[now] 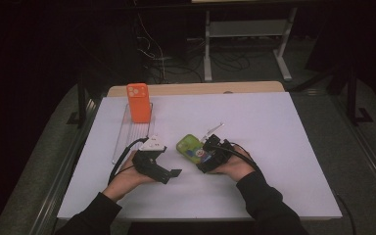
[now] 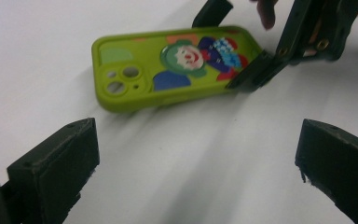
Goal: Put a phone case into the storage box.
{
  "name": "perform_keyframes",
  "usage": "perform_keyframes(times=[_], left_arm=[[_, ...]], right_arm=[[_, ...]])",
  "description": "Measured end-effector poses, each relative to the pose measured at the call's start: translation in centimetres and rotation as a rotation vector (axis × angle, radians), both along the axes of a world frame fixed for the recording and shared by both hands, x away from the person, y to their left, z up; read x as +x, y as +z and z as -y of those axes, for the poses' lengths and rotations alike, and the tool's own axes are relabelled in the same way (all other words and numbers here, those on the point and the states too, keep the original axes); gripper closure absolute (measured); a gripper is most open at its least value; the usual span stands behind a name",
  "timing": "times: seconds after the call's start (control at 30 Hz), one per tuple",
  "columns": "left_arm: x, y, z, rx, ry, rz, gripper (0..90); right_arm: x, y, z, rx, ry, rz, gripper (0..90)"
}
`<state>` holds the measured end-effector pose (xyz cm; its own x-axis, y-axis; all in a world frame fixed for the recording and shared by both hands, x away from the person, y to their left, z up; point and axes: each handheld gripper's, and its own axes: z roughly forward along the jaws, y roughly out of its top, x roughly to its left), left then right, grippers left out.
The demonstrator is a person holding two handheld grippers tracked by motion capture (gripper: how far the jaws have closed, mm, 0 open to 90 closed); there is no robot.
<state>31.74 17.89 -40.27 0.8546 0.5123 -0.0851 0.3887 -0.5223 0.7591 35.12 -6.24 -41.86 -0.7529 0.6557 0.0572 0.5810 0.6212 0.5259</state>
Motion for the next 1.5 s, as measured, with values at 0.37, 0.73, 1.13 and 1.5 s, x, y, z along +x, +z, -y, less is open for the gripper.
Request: perform_keyframes(times=[0.37, 0.73, 1.13, 1.5], left_arm=[[0.8, 2.2, 1.4, 0.014, -0.064, 0.003, 0.0], [3.0, 3.4, 2.7, 0.029, -0.122, 0.043, 0.0], [4.6, 4.8, 3.6, 0.032, -0.217, 0.066, 0.0], [4.6, 4.4, 5.0, 0.085, -0.402, 0.058, 0.0]], right_arm=[[0.1, 1.9, 5.0, 0.016, 0.047, 0.003, 15.1], [0.8, 3.2, 8.7, 0.02, 0.125, 0.031, 15.0], [1.4, 4.2, 8.1, 0.014, 0.306, 0.06, 15.0], [-0.2, 4.0, 6.1, -0.003, 0.45, 0.055, 15.0]])
